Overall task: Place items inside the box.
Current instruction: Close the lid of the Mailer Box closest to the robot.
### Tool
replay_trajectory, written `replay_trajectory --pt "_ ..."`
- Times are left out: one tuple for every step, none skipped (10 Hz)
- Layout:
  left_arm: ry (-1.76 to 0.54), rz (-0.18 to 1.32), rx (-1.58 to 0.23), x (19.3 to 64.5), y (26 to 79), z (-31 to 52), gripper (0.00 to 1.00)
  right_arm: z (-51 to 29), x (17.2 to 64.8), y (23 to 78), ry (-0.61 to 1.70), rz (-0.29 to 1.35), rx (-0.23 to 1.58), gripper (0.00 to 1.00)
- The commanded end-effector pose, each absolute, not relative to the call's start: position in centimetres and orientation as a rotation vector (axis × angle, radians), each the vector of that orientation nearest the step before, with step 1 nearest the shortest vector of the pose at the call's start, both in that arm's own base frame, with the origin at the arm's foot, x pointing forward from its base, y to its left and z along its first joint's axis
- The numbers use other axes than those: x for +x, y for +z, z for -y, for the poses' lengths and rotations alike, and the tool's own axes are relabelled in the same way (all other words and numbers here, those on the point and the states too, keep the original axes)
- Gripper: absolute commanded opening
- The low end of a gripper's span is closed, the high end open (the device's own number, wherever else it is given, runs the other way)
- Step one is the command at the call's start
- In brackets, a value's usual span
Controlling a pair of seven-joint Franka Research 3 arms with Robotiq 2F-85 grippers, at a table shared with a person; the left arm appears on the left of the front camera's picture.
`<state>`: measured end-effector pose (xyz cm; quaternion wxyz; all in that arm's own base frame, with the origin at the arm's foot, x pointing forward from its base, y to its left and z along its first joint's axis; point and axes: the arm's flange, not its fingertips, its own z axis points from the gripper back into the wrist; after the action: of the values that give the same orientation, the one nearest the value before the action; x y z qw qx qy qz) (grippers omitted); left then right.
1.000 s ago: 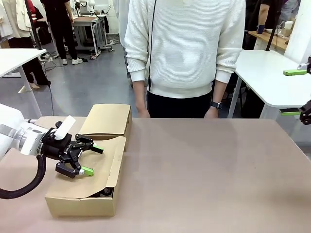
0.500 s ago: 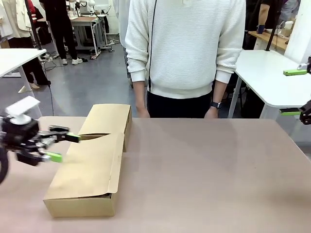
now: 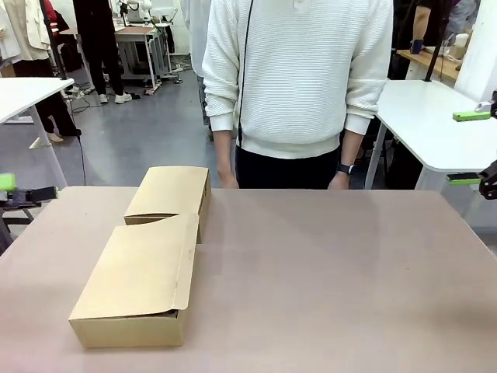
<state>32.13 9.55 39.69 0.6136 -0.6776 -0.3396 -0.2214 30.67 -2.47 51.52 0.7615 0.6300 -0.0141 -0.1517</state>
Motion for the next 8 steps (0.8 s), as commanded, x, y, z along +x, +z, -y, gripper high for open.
replay_trajectory --pt "-0.083 0.671 -1.573 31.1 40.3 -7.3 1.00 2.7 30.6 51.7 -0.324 0.031 1.384 1.00" --pt "-0.083 0.600 -1.582 31.1 40.1 -7.4 1.00 2.7 30.6 51.7 -0.324 0.031 1.384 1.00" --pt "-0.089 0.578 -1.570 30.9 39.7 -7.5 1.00 2.7 30.6 51.7 -0.324 0.031 1.384 1.00" --pt "-0.101 0.571 -1.568 31.1 39.3 -7.7 1.00 2.7 30.6 51.7 -0.324 0.031 1.384 1.00" --pt "-0.116 0.578 -1.529 31.6 38.6 -7.8 1.00 2.7 30.6 51.7 -0.324 0.031 1.384 1.00" --pt "-0.091 0.567 -1.559 34.2 39.0 -11.1 1.00 2.7 30.6 51.7 -0.324 0.031 1.384 1.00" --pt "-0.091 0.567 -1.559 34.2 39.0 -11.1 1.00 2.7 30.6 51.7 -0.324 0.031 1.384 1.00" --pt "-0.091 0.567 -1.559 34.2 39.0 -11.1 1.00 2.7 30.6 51.7 -0.324 0.031 1.384 1.00"
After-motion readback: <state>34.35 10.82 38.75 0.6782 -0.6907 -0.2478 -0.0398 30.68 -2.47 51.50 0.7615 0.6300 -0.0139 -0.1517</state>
